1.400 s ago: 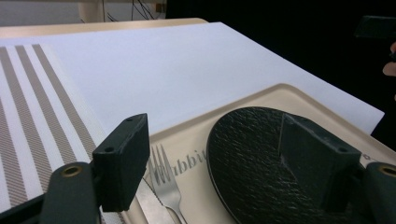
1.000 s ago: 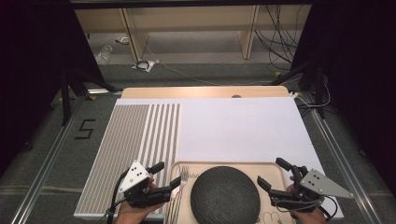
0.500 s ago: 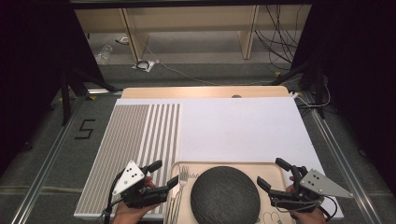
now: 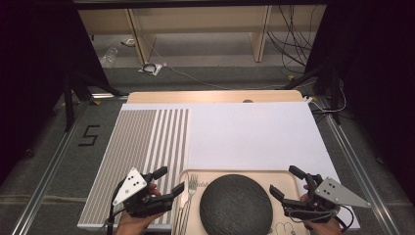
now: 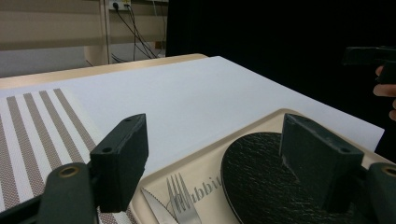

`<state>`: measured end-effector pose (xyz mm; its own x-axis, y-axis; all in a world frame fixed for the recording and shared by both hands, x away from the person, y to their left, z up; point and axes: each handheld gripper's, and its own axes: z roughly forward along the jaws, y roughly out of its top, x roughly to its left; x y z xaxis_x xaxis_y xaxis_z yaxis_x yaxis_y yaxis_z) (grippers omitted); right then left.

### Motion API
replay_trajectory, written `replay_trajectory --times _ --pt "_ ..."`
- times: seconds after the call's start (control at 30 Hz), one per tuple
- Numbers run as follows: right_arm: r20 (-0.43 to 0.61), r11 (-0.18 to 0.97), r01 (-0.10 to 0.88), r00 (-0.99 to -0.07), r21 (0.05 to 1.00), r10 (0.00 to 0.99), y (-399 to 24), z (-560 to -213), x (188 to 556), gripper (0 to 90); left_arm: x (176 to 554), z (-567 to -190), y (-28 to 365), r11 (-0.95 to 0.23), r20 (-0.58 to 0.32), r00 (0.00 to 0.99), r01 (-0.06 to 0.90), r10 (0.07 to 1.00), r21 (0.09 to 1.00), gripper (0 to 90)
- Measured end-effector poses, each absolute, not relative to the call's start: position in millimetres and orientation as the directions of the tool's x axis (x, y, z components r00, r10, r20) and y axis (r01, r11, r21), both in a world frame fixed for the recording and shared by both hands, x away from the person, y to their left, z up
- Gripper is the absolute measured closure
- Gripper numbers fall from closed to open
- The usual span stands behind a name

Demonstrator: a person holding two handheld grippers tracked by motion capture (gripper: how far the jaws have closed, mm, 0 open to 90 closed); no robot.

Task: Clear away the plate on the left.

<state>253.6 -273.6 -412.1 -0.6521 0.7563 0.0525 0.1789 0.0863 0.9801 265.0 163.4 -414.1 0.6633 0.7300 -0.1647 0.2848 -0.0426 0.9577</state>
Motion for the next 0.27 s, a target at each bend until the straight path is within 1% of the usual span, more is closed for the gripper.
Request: replay_trajectory --times 0.27 --pt "0.054 0.084 0.179 -0.652 0.98 0.756 -273.9 -412.3 254.1 14.1 265.4 -414.7 163.9 -0.04 -0.168 0.663 0.286 0.73 0.957 23.4"
